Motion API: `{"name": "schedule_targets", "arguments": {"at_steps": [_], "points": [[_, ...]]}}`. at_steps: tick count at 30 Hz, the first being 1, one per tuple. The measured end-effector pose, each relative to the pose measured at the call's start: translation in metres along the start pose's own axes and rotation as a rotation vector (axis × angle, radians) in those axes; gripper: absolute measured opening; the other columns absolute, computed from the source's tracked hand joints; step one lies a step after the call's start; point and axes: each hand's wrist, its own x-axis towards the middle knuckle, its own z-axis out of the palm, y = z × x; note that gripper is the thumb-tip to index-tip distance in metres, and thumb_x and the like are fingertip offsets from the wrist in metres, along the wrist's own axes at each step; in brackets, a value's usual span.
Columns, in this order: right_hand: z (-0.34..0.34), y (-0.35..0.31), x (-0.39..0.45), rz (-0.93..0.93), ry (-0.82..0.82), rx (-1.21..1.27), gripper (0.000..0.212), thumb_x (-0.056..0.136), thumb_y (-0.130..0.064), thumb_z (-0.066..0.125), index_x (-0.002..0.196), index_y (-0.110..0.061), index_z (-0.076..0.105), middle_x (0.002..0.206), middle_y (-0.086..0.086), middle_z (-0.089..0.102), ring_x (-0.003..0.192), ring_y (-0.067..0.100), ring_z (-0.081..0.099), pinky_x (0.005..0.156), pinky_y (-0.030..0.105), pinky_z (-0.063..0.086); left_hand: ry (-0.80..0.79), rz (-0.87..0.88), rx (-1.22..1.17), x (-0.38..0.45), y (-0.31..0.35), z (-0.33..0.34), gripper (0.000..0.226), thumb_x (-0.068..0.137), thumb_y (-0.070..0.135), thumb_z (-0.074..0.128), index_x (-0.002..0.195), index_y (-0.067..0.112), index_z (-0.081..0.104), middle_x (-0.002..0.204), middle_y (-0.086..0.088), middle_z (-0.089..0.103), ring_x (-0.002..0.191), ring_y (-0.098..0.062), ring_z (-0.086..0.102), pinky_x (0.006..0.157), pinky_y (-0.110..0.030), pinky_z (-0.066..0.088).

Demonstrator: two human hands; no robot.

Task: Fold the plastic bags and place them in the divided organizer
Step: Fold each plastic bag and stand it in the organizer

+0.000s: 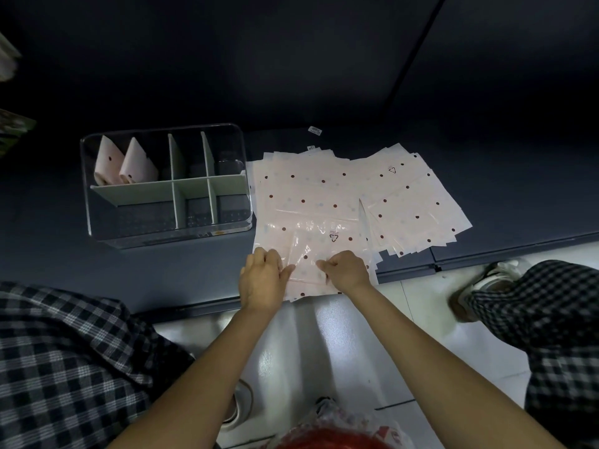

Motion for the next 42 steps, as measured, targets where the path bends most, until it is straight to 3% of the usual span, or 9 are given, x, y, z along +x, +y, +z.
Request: {"name": "schedule_targets", "arguments": {"at_steps": [3, 5, 7, 10, 15, 20, 29, 36, 42], "points": [[0.001, 0.000, 0.000, 0.004, -0.002, -0.014, 0.054, 0.091, -0.034, 0.058, 0.044, -0.017, 0.036, 0.045, -0.003, 0.040, 0.047, 0.014, 0.041, 0.063, 0.028, 0.037, 0.084, 0.376, 0.026, 0.003, 0.008, 0.001, 0.021, 0.085, 0.019, 0.067, 0.104, 0.009, 0.064, 0.121, -0.012, 0.058, 0.114, -0.034, 0.053, 0.095, -0.040, 0.043], [0.001, 0.001, -0.001, 0.001, -0.003, -0.027, 0.053, 0.091, -0.035, 0.057, 0.045, -0.017, 0.038, 0.046, -0.002, 0.043, 0.049, 0.014, 0.042, 0.064, 0.029, 0.039, -0.004, 0.589, 0.105, 0.008, 0.013, 0.007, 0.039, 0.094, 0.019, 0.056, 0.131, 0.008, 0.052, 0.148, -0.012, 0.039, 0.139, -0.031, 0.032, 0.117, -0.042, 0.019], [0.002, 0.001, -0.001, -0.003, 0.005, -0.035, 0.053, 0.091, -0.035, 0.057, 0.044, -0.018, 0.039, 0.046, -0.003, 0.043, 0.050, 0.015, 0.043, 0.064, 0.029, 0.040, -0.153, 0.604, 0.253, 0.014, 0.008, 0.011, 0.055, 0.103, 0.034, 0.027, 0.150, 0.011, 0.011, 0.159, -0.003, -0.002, 0.146, -0.019, -0.007, 0.117, -0.032, -0.012], [0.001, -0.001, -0.002, 0.024, 0.000, -0.046, 0.050, 0.092, -0.037, 0.055, 0.047, -0.021, 0.042, 0.051, -0.004, 0.046, 0.065, 0.021, 0.052, 0.066, 0.027, 0.039, -0.253, 0.562, 0.349, 0.022, -0.007, 0.013, 0.062, 0.101, 0.046, 0.012, 0.148, 0.016, -0.014, 0.156, 0.002, -0.020, 0.138, -0.010, -0.026, 0.114, -0.030, -0.018], [0.002, -0.007, -0.011, 0.083, 0.013, -0.119, 0.042, 0.091, -0.048, 0.051, 0.057, -0.024, 0.043, 0.083, 0.004, 0.065, 0.094, 0.027, 0.060, 0.081, 0.032, 0.043, -0.282, 0.565, 0.393, 0.024, -0.011, 0.015, 0.076, 0.092, 0.063, 0.007, 0.146, 0.017, -0.021, 0.153, 0.003, -0.027, 0.139, -0.011, -0.028, 0.116, -0.032, -0.016], [0.008, -0.006, -0.021, 0.042, 0.012, -0.006, 0.046, 0.089, -0.032, 0.057, 0.053, -0.019, 0.032, 0.057, -0.002, 0.039, 0.058, 0.015, 0.040, 0.058, 0.029, 0.032, -0.325, 0.550, 0.363, 0.024, -0.007, 0.012, 0.091, 0.081, 0.075, 0.006, 0.146, 0.017, -0.021, 0.151, 0.003, -0.029, 0.140, -0.011, -0.026, 0.116, -0.032, -0.017], [-0.032, -0.022, -0.032, 0.244, -0.115, 0.748, 0.020, 0.085, -0.023, 0.068, 0.074, -0.007, 0.062, 0.071, 0.009, 0.067, 0.053, 0.011, 0.051, 0.054, 0.019, 0.047, -0.377, 0.518, 0.192, 0.038, 0.004, -0.044, 0.060, 0.099, 0.010, 0.037, 0.149, 0.035, 0.016, 0.158, 0.010, 0.013, 0.144, -0.009, 0.014, 0.112, -0.021, 0.011], [-0.067, -0.066, -0.064, -0.608, 0.185, -0.095, 0.039, 0.091, -0.045, 0.053, 0.124, -0.026, 0.058, 0.116, -0.009, 0.057, 0.109, 0.012, 0.046, 0.090, 0.026, 0.037, -0.537, 0.496, 0.083, 0.048, 0.028, -0.138, 0.032, 0.102, 0.024, 0.037, 0.129, 0.021, 0.054, 0.116, -0.006, 0.064, 0.102, -0.025, 0.056, 0.078, -0.024, 0.037], [-0.070, -0.116, -0.084, -0.836, 0.218, -0.280, 0.030, 0.095, -0.042, 0.045, 0.096, -0.024, 0.070, 0.069, -0.004, 0.060, 0.072, 0.021, 0.054, 0.067, 0.036, 0.045, -0.540, 0.457, 0.005, 0.034, 0.016, -0.203, 0.034, 0.100, 0.038, 0.040, 0.077, 0.020, 0.058, 0.058, 0.002, 0.038, 0.056, -0.010, 0.041, 0.056, -0.016, 0.038]]}}
